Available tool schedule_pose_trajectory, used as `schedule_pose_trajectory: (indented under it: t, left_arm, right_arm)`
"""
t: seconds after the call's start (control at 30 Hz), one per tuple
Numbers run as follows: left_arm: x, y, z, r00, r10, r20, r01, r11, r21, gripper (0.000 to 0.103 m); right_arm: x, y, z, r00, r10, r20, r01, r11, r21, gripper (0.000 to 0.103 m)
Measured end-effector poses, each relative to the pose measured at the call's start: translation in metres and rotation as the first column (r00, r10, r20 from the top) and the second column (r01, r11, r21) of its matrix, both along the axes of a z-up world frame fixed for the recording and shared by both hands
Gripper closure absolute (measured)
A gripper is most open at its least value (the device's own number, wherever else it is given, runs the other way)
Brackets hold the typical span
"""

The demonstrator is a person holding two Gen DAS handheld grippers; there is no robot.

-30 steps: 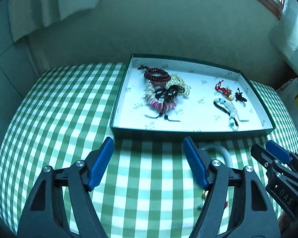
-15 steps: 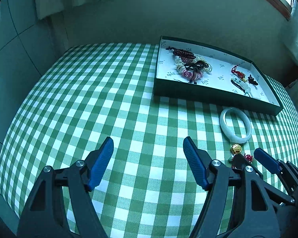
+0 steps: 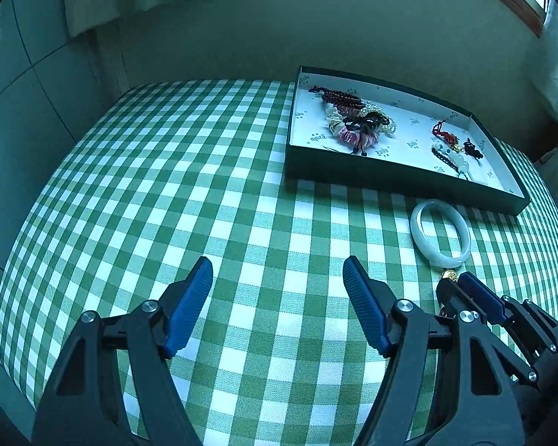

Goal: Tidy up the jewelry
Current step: 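Grasp the red knot with gold bell with the right gripper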

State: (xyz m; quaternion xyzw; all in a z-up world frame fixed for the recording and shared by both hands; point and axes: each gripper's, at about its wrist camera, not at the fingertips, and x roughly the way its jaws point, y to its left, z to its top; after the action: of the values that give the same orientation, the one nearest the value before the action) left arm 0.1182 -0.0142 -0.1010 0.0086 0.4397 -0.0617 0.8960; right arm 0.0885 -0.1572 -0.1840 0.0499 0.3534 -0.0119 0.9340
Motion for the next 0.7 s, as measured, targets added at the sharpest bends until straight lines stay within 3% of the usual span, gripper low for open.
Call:
schedule_pose_trajectory:
  t: [0.3, 0.7]
  left_arm:
    - [-0.002, -0.021, -0.004, 0.999, -0.042, -0.001, 0.042, 0.999, 0.016, 0.031]
    - [0.003, -0.079, -0.001, 0.993, -0.119, -0.003, 0.119, 0.993, -0.004, 0.031]
  right_arm:
    - [-0.013, -0.029, 0.010, 0.999, -0.035, 0.038, 0.035, 0.999, 0.015, 0.084]
    - [-0.020, -0.094, 0.019, 0.991, -0.120, 0.060, 0.118, 0.992, 0.033, 0.084]
